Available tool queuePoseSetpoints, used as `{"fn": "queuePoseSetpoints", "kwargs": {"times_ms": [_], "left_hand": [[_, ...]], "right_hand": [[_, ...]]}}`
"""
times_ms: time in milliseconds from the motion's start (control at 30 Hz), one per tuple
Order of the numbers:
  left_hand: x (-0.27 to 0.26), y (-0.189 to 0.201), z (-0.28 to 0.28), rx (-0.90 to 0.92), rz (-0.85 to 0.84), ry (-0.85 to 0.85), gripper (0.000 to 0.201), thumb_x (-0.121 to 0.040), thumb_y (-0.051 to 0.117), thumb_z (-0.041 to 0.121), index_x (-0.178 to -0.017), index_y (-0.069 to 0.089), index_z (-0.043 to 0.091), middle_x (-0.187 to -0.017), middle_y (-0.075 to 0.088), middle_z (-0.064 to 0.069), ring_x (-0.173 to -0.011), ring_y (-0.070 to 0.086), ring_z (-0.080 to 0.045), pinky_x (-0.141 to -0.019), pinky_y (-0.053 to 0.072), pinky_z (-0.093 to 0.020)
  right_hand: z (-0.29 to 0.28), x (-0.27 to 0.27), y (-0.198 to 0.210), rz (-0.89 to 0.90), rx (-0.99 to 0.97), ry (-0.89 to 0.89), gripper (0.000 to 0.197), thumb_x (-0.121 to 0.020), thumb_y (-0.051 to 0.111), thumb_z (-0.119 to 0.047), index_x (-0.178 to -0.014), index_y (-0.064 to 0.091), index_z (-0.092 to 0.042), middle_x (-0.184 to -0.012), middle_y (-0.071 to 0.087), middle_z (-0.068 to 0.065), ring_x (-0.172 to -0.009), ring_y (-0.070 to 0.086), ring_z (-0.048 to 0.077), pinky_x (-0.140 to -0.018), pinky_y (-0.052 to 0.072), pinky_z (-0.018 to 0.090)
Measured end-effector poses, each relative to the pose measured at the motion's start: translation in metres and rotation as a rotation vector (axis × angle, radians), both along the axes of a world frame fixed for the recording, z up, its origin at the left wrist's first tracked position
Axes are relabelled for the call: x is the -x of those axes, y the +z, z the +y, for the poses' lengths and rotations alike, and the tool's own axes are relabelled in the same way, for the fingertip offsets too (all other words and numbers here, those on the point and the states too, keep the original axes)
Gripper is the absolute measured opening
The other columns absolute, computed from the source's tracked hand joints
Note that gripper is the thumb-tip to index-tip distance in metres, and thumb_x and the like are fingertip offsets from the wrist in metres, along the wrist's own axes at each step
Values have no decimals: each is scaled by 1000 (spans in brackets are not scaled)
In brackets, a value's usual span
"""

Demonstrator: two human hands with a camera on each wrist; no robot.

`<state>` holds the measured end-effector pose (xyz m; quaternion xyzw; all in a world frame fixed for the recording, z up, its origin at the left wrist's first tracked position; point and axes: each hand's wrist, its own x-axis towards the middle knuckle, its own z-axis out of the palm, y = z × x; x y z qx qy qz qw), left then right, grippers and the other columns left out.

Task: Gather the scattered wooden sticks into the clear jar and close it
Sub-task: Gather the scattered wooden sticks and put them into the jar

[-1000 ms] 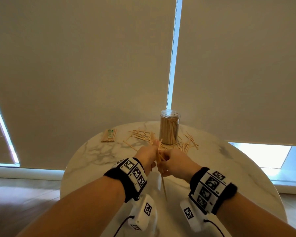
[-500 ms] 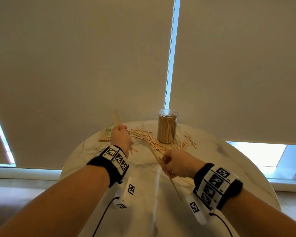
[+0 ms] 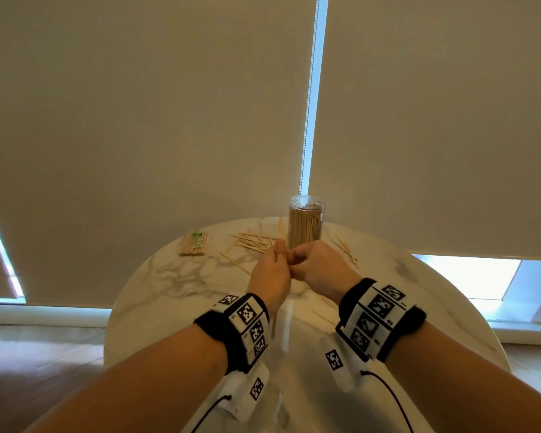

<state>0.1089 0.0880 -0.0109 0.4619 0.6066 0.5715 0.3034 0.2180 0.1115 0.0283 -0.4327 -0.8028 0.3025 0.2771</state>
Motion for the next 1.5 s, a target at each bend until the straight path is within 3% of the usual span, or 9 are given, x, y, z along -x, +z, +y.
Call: {"fn": "queuePoseSetpoints", "kwargs": {"times_ms": [167,300,367,533,900,967,1100,1333,1500], "left_hand": [[12,-3,7,134,88,-21,44,-107,30,40,-82,59,18,-69,56,0,-54,45,-12,-56,37,-26],[39,-1,15,243,195,-8,28,-98,35,3,-89,59,12,-92,59,-10,-78,59,-26,-62,43,-27],[55,6,22,287,367,4,26,-100,40,8,-104,64,3,-106,65,-17,-101,63,-36,-77,48,-33],[94,15,38,395,762,73,19,-94,54,28,-95,63,11,-91,68,-8,-81,62,-26,-70,49,-33],[116,-11,101,652,1001,-63,23,-93,61,15,-116,67,14,-117,66,-8,-107,63,-27,-90,49,-32],[117,-12,107,678,1036,-62,22,-91,67,18,-112,68,11,-114,69,-8,-105,64,-27,-88,51,-33],[123,-16,110,680,1171,-70,11,-97,56,21,-95,59,10,-109,68,-12,-98,66,-30,-75,48,-32],[114,-23,106,751,1144,-116,32,-104,42,15,-133,51,3,-121,61,-13,-109,61,-28,-92,46,-32],[102,-12,94,707,936,-110,27,-103,40,10,-116,61,-1,-112,61,-17,-101,60,-28,-86,47,-33]], "right_hand": [[7,-12,11,-159,90,29,14,-87,73,-36,-87,76,-22,-81,72,-2,-71,62,14,-66,50,24],[22,-31,-7,-471,205,-116,32,-86,75,-35,-105,69,-10,-96,71,2,-86,68,17,-83,59,32],[25,-38,-16,-704,188,-158,44,-85,76,-38,-111,66,-4,-97,67,2,-86,65,19,-86,56,31],[28,-41,-31,-949,95,-143,39,-96,63,-24,-128,59,-2,-127,63,11,-110,62,25,-93,50,29],[64,-26,-43,-802,114,-144,10,-93,60,-21,-88,59,-13,-81,57,0,-78,56,17,-55,40,20],[80,-15,-39,-744,67,-171,19,-94,58,-21,-77,53,-15,-76,53,0,-78,55,19,-55,40,20],[96,9,-42,-842,-5,-124,22,-99,53,-20,-107,66,-5,-97,63,9,-87,57,21,-72,48,26],[93,18,-51,-883,-1,-74,23,-98,53,-16,-113,65,-2,-93,53,7,-85,52,20,-76,46,26],[89,-3,-41,-623,229,-71,17,-95,58,-17,-82,62,-8,-77,60,3,-71,59,16,-58,49,18]]}}
